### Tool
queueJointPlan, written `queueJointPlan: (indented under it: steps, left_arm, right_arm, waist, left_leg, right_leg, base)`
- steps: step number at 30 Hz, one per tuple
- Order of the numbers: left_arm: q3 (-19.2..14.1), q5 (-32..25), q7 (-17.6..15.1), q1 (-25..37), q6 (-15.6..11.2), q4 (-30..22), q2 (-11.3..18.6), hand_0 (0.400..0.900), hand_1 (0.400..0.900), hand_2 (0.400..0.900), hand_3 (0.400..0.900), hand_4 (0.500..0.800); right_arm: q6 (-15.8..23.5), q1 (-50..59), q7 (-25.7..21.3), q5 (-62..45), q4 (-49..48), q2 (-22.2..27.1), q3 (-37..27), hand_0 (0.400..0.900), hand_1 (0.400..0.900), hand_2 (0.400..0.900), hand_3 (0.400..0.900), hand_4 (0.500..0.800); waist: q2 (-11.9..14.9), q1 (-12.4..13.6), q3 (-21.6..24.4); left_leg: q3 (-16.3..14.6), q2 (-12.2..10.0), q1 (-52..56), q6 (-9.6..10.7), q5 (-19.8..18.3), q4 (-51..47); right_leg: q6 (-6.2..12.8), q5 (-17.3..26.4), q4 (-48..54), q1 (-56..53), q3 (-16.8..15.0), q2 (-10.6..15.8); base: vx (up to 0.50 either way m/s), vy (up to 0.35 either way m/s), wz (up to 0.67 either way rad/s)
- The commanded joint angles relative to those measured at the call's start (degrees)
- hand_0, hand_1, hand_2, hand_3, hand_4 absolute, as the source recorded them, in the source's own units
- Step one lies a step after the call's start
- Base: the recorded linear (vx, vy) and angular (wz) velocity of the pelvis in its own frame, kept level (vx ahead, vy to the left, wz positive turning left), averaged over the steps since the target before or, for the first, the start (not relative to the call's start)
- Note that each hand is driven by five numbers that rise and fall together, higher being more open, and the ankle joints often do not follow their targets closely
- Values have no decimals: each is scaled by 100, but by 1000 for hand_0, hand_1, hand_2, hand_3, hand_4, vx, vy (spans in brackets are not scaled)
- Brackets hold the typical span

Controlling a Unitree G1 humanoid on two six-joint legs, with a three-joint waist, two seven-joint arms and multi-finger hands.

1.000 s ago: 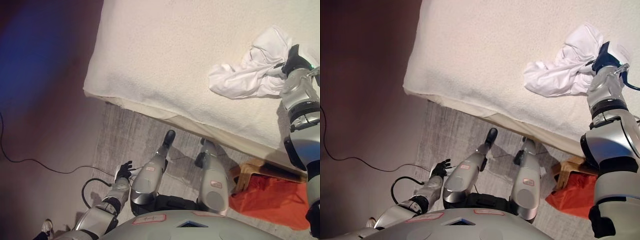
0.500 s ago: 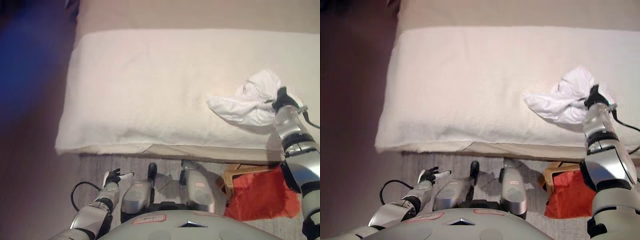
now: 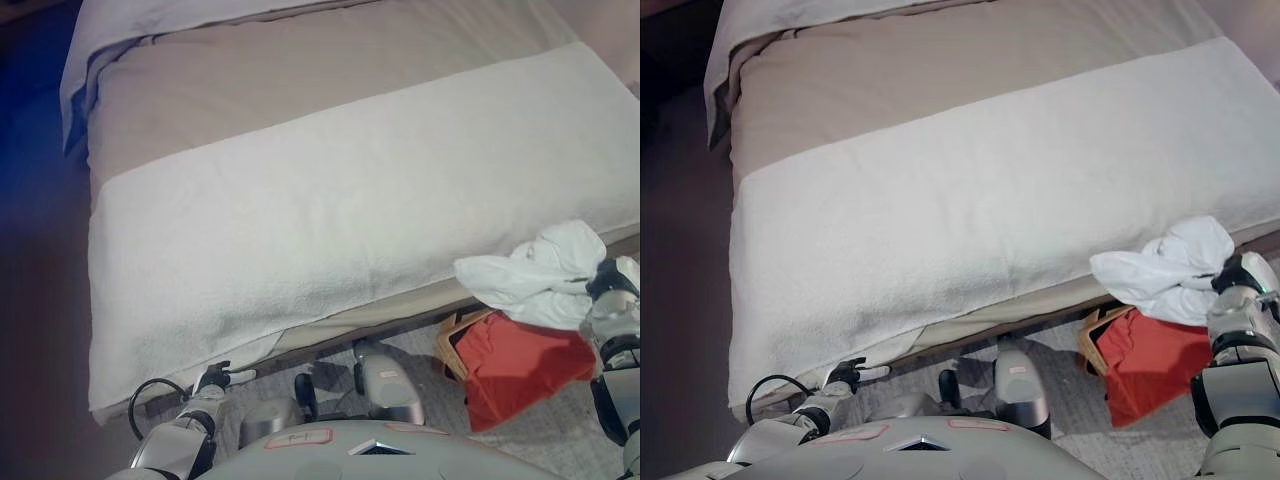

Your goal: Put the clothes on the bed into the basket.

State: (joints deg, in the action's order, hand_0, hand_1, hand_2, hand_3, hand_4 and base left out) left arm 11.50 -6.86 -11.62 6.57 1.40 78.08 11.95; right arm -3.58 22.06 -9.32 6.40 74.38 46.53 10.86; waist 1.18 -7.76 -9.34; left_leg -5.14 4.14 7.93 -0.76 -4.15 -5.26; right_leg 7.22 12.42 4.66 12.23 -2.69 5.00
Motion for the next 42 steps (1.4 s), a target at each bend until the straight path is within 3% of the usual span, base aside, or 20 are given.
queueJointPlan:
  steps: [1, 10, 18, 19, 28, 42]
  left_arm:
    - [-6, 216, -35, 15, 28, 266, 326, 900, 900, 900, 900, 800]
    - [92, 250, -6, 65, 37, 234, 351, 900, 900, 900, 900, 800]
    - [187, 227, 12, 84, 38, 218, 335, 900, 900, 900, 900, 800]
    - [201, 221, 0, 94, 31, 202, 324, 900, 900, 900, 900, 800]
    - [277, 216, -50, 70, 27, 218, 171, 900, 900, 900, 900, 800]
    - [143, 243, -65, 64, 46, 264, 280, 900, 900, 900, 900, 800]
  right_arm:
    - [84, 350, -204, -71, 313, 782, -172, 400, 400, 400, 400, 500]
    - [-22, -73, -152, -181, 741, 1017, -707, 400, 400, 400, 400, 500]
    - [-127, -6, -214, -180, 950, 1225, -838, 400, 400, 400, 400, 500]
    - [-122, 11, -268, -158, 963, 1237, -828, 900, 900, 900, 900, 800]
    - [-90, -81, -295, -217, 931, 1143, -862, 900, 900, 900, 900, 800]
    - [-53, 56, -240, -196, 827, 884, -584, 900, 900, 900, 900, 800]
  waist:
    - [79, -15, 175]
    - [-42, -136, 120]
    - [-399, -168, 45]
    - [-442, -164, 52]
    - [-540, -92, 99]
    - [-271, 64, 58]
  left_leg:
    - [-138, -226, -103, 210, -81, 29]
    - [-168, -163, -53, 188, -136, 61]
    - [-93, -80, -158, 205, -97, 109]
    - [-79, -86, -166, 216, -81, 97]
    - [74, -121, -180, 251, -10, 50]
    - [127, -146, -222, 242, 8, 40]
  right_leg:
    - [334, 37, -501, 108, -282, 197]
    - [320, 59, -489, 107, -377, 197]
    - [305, 86, -427, 124, -337, 295]
    - [302, 83, -408, 114, -312, 303]
    - [272, 60, -289, -23, -131, 365]
    - [275, 79, -303, -17, -52, 378]
  base:
    - [16, 9, -13]
    - [3, 1, -1]
    - [-4, -8, 7]
    - [7, -12, 12]
    - [4, -27, 13]
    - [-2, -8, 2]
